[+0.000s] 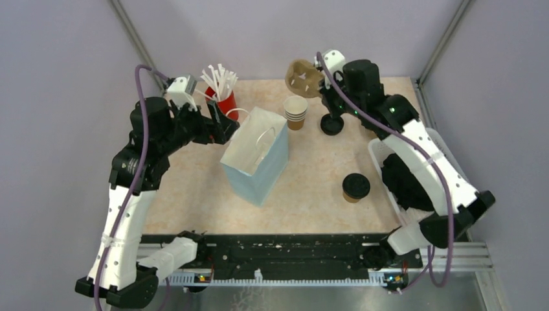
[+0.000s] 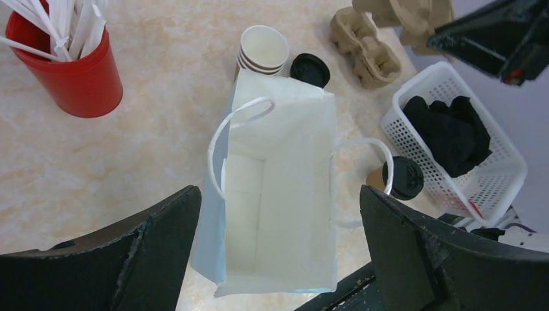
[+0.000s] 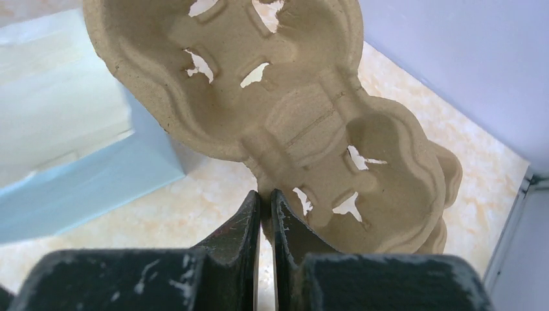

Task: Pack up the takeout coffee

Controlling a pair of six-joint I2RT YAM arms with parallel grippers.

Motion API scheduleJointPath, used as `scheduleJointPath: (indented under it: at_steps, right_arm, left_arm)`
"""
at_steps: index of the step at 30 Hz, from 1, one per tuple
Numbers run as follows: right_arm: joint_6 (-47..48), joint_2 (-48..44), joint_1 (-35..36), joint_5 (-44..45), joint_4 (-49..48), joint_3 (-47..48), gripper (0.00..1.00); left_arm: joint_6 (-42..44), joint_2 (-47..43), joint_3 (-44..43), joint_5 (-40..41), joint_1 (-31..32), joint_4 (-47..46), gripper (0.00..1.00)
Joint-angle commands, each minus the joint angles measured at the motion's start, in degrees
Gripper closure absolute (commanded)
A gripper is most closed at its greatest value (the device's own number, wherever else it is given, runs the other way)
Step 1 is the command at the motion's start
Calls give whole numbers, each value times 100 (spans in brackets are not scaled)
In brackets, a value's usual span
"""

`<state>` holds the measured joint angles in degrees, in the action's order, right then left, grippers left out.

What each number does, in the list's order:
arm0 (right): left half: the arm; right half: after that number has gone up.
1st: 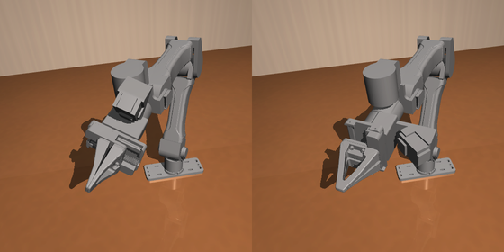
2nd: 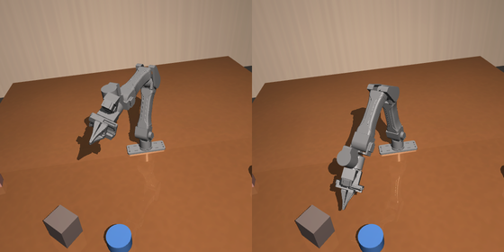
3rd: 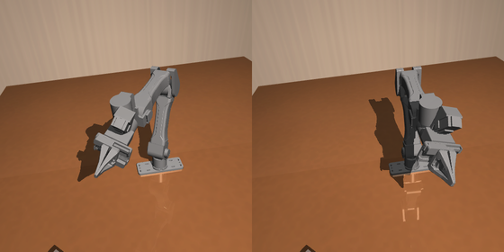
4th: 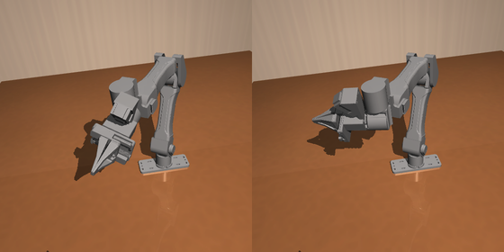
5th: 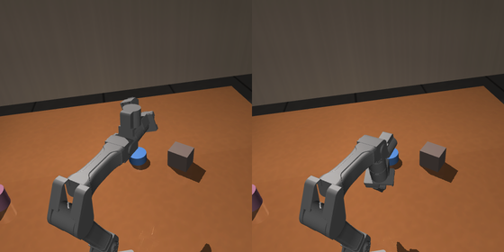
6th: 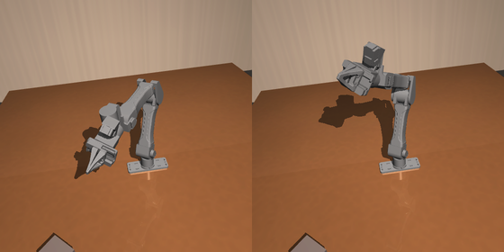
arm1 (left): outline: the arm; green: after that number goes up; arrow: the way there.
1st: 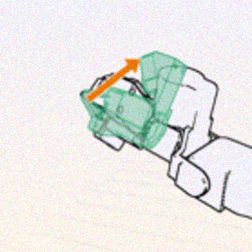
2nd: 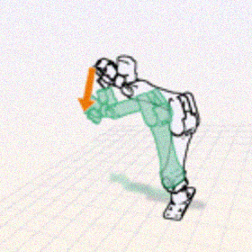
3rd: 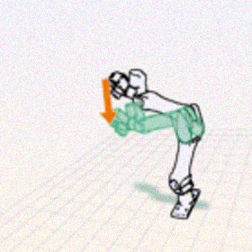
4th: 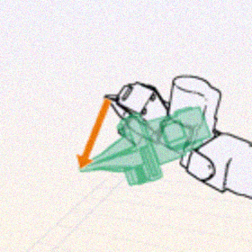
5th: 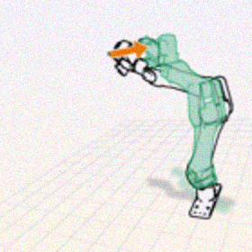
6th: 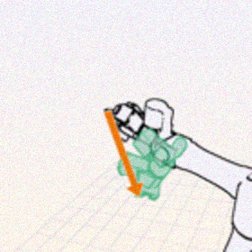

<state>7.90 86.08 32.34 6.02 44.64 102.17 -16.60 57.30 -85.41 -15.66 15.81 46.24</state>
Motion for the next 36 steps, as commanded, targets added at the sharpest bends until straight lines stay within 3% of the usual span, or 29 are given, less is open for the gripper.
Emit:
scheduleJointPath:
  at_steps: [1, 7, 12, 15, 19, 24, 31, 36]
  right_arm:
    - [630, -658, 343, 56, -236, -498, 100]
    - [392, -1597, 470, -1215, -607, -947, 100]
    - [826, -1921, 638, -1268, -598, -1284, 100]
    - [1050, -1861, 782, -1041, -352, -1187, 100]
    - [1067, -1781, 813, -962, -93, -900, 100]
    - [1093, -1873, 848, -1104, 44, -853, 100]
    - [1135, -2187, 844, -1123, -209, -1129, 100]
    - [1187, -2146, 839, -1253, -220, -1104, 100]
  left_arm:
    - [-284, 108, -328, -244, 18, -317, 2]
    - [-958, 322, -557, -1517, 13, -679, 2]
    - [-2066, 933, -969, -2556, 18, -896, 7]
    - [-2600, 1174, -1071, -2354, 23, -898, 17]
    - [-2985, 1494, -1326, -2331, 48, -865, 25]
    - [-3663, 1500, -1259, -2544, 276, -1560, 24]
    - [-4119, 1573, -965, -2183, 873, -2294, 26]
    - [-4186, 1855, -1125, -1823, 1229, -2226, 30]
